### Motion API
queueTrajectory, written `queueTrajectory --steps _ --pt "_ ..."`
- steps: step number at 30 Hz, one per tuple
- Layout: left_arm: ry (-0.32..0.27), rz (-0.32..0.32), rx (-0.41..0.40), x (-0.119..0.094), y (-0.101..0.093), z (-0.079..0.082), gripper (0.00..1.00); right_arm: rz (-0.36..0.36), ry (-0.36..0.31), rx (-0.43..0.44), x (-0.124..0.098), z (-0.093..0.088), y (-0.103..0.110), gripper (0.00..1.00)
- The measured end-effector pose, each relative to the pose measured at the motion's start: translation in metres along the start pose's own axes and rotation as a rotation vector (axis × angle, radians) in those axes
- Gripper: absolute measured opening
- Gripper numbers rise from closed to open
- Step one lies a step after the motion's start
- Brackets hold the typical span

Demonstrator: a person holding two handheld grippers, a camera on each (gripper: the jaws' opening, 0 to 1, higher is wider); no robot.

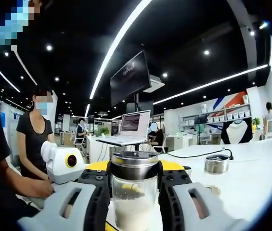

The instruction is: Rotate the seasoning bottle until the label or dispensing opening points toward the visible target arrow and the bottle remains upright within the marked orientation range

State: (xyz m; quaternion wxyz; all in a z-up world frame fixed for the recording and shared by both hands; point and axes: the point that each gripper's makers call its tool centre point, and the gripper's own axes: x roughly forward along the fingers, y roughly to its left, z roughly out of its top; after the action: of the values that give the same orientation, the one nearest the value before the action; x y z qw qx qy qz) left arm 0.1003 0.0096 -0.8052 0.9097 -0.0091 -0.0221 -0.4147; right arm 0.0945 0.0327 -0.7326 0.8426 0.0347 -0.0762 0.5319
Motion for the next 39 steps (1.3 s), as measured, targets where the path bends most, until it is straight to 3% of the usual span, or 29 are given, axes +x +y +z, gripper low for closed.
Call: queueTrajectory --steps 4,8,11,17,19,21,22,24,27,29,30,31,34,36,39 --pt "-0.011 -0.029 0.018 -0.004 -0.002 0.002 0.45 0.042 0.003 0.029 0.002 -0.002 0.007 0.35" --pt "-0.005 -0.033 -0.01 -0.007 -0.001 0.002 0.43 0.058 0.004 0.07 0.003 -0.004 0.008 0.36" --pt "0.026 0.056 0.122 -0.012 0.006 0.006 0.42 0.059 0.002 0.085 0.004 -0.004 0.009 0.37" --pt "0.032 0.218 0.211 -0.011 0.018 0.011 0.42 -0.061 -0.033 0.076 0.013 0.0 0.006 0.39" --pt "0.031 0.235 0.199 -0.01 0.019 0.009 0.41 -0.105 -0.033 0.057 0.014 -0.001 0.003 0.39" --pt "0.044 0.268 0.18 -0.008 0.021 0.004 0.41 -0.175 0.013 0.001 0.017 -0.011 -0.002 0.4" --pt "0.046 0.27 0.175 -0.006 0.021 0.002 0.41 -0.194 0.018 0.016 0.017 -0.012 -0.002 0.4" --pt "0.037 0.249 0.117 -0.006 0.019 0.001 0.41 -0.211 0.017 0.029 0.017 -0.013 -0.004 0.39" --pt "0.012 0.192 0.113 -0.007 0.018 0.005 0.41 -0.209 0.011 0.021 0.014 -0.011 -0.006 0.39" --pt "-0.021 0.143 0.126 -0.007 0.014 0.011 0.42 -0.119 0.001 0.006 0.015 -0.007 0.003 0.39" --pt "-0.052 0.086 0.098 -0.008 0.009 0.016 0.42 -0.073 -0.01 0.018 0.015 -0.004 0.008 0.39" --pt "-0.062 0.072 0.086 -0.009 0.008 0.018 0.43 -0.031 -0.02 0.039 0.016 -0.002 0.013 0.39" --pt "-0.157 -0.06 -0.105 -0.013 -0.002 0.031 0.47 0.103 -0.078 0.168 0.018 0.007 0.028 0.39" --pt "-0.171 -0.087 -0.131 -0.014 -0.004 0.033 0.47 0.105 -0.1 0.177 0.02 0.011 0.027 0.39" --pt "-0.147 -0.067 -0.094 -0.014 -0.004 0.031 0.47 0.136 -0.066 0.126 0.022 0.009 0.034 0.39"
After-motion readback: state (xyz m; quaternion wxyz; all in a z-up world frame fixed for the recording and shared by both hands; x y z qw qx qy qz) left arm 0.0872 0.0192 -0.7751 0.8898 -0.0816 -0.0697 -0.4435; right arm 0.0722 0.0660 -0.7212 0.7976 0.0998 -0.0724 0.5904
